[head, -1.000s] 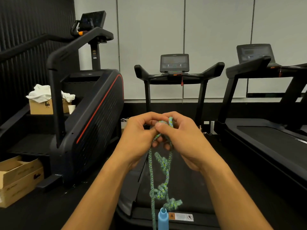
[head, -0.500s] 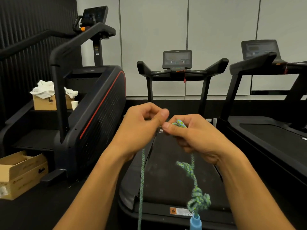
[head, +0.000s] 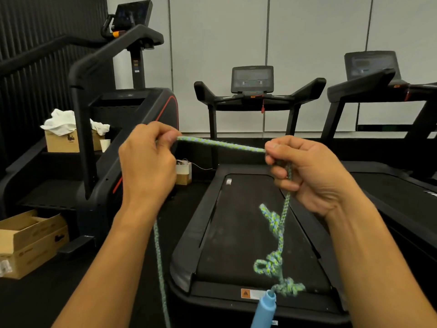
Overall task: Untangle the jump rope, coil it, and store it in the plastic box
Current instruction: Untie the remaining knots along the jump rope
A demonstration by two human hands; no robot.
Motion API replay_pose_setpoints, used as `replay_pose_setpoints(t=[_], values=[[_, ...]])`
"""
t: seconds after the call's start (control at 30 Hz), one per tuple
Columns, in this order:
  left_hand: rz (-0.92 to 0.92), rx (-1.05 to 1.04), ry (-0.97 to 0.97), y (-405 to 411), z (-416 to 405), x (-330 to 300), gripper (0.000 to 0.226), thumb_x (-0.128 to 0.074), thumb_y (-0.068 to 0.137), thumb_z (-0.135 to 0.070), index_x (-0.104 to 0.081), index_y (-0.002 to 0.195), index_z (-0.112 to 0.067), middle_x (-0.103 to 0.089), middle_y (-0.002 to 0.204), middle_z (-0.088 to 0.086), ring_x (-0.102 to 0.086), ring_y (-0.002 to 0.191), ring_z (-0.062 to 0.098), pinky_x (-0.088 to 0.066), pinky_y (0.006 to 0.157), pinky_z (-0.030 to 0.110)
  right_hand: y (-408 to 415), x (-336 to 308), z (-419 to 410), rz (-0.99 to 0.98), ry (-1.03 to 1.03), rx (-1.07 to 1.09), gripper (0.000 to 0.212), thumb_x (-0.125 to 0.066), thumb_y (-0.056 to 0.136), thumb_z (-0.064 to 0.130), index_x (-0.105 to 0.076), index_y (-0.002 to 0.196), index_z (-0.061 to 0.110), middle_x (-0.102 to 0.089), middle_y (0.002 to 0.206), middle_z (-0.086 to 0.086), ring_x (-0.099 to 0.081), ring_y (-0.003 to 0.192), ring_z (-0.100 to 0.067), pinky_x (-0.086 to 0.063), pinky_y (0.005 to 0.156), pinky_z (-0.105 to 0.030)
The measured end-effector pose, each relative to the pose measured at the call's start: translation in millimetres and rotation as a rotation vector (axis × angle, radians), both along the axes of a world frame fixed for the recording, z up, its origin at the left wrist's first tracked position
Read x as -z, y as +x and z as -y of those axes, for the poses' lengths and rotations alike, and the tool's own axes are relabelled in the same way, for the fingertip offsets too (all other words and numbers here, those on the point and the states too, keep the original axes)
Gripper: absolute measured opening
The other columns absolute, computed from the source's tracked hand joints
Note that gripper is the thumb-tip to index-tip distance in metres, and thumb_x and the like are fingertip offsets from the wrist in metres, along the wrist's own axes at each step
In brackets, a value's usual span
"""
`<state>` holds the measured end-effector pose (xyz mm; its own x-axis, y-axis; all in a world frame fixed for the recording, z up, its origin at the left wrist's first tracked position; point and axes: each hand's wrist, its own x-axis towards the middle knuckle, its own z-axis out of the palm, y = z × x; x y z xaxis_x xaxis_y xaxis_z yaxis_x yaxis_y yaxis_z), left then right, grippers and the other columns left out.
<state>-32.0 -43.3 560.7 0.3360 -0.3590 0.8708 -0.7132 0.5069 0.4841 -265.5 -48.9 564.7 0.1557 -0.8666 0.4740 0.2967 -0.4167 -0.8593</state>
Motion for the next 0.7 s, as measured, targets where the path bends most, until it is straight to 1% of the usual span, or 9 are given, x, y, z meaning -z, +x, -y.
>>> replay_pose_setpoints(t=[0.07, 0.1, 0.2, 0.3, 0.4, 0.47, 0.53, 0.63, 0.7], values=[[-0.011, -0.04, 0.044, 4, 3, 0, 0.016, -0.055, 0.098, -0.013, -0.066, 0.092, -0.023, -0.066, 0.096, 0.001, -0.056, 0.088, 0.011, -0.035, 0.074, 0.019, 1, 0, 0, 0.016, -0.003, 0.006, 0.011, -0.065, 0.087, 0.005, -0.061, 0.077, 0.008, -0.056, 0.063, -0.006, -0.04, 0.045, -0.009, -0.025, 0.033, -0.016], [-0.008, 0.001, 0.072, 4, 5, 0, 0.018, -0.052, 0.1, -0.014, -0.062, 0.089, -0.025, -0.066, 0.092, -0.001, -0.058, 0.084, 0.013, -0.037, 0.072, 0.023, 3, 0, 0, 0.029, -0.005, 0.008, 0.012, -0.065, 0.087, 0.004, -0.061, 0.076, 0.007, -0.056, 0.063, -0.006, -0.04, 0.045, -0.009, -0.026, 0.033, -0.016], [-0.015, 0.309, 0.19, -9, 7, 2, 0.018, -0.047, 0.103, -0.023, -0.061, 0.095, -0.032, -0.067, 0.087, -0.005, -0.067, 0.072, 0.01, -0.05, 0.068, 0.033, 15, 2, 0, 0.041, -0.016, 0.027, 0.01, -0.065, 0.088, 0.002, -0.063, 0.078, 0.004, -0.06, 0.062, -0.006, -0.042, 0.046, -0.009, -0.028, 0.034, -0.015], [0.093, 0.533, 0.268, -29, 5, 8, 0.02, -0.055, 0.095, -0.035, -0.061, 0.114, -0.032, -0.07, 0.092, -0.004, -0.072, 0.078, 0.015, -0.059, 0.078, 0.045, 32, 7, -1, 0.024, -0.039, 0.03, 0.009, -0.065, 0.087, -0.002, -0.064, 0.078, 0.002, -0.061, 0.062, -0.008, -0.043, 0.047, -0.009, -0.028, 0.036, -0.016], [0.103, 0.684, 0.29, -44, 2, 11, 0.013, -0.064, 0.094, -0.019, -0.068, 0.106, -0.022, -0.071, 0.079, 0.0, -0.07, 0.065, 0.019, -0.06, 0.069, 0.045, 40, 11, 0, 0.042, -0.038, 0.03, 0.009, -0.065, 0.086, -0.005, -0.065, 0.078, 0.001, -0.059, 0.066, -0.012, -0.044, 0.049, -0.01, -0.03, 0.037, -0.017], [0.098, 0.677, 0.283, -45, 2, 11, 0.011, -0.065, 0.093, -0.01, -0.072, 0.097, -0.018, -0.07, 0.071, -0.001, -0.066, 0.058, 0.012, -0.056, 0.062, 0.037, 39, 12, 2, 0.057, -0.029, 0.017, 0.01, -0.066, 0.085, -0.005, -0.066, 0.077, 0.001, -0.06, 0.064, -0.01, -0.045, 0.049, -0.009, -0.032, 0.037, -0.017], [0.138, 0.617, 0.287, -42, 1, 10, 0.012, -0.066, 0.092, -0.012, -0.074, 0.092, -0.021, -0.069, 0.069, -0.007, -0.062, 0.06, 0.006, -0.052, 0.063, 0.031, 35, 13, 3, 0.022, -0.025, 0.007, 0.009, -0.066, 0.084, -0.005, -0.067, 0.077, 0.0, -0.062, 0.064, -0.01, -0.046, 0.05, -0.009, -0.032, 0.038, -0.017], [0.262, 0.272, 0.234, -29, 2, 6, 0.013, -0.062, 0.093, -0.012, -0.073, 0.092, -0.019, -0.066, 0.082, -0.009, -0.057, 0.074, 0.004, -0.043, 0.07, 0.016, 23, 10, 5, -0.016, -0.018, 0.04, 0.006, -0.068, 0.081, -0.006, -0.07, 0.077, -0.001, -0.064, 0.067, -0.01, -0.047, 0.051, -0.009, -0.033, 0.039, -0.017], [0.194, 0.128, 0.175, -19, 0, 2, 0.012, -0.06, 0.094, -0.007, -0.069, 0.09, -0.015, -0.062, 0.089, -0.005, -0.052, 0.073, 0.002, -0.037, 0.067, 0.005, 14, 8, 5, -0.02, -0.02, 0.059, 0.006, -0.067, 0.08, -0.006, -0.069, 0.077, -0.002, -0.065, 0.069, -0.01, -0.049, 0.053, -0.01, -0.034, 0.04, -0.016]])
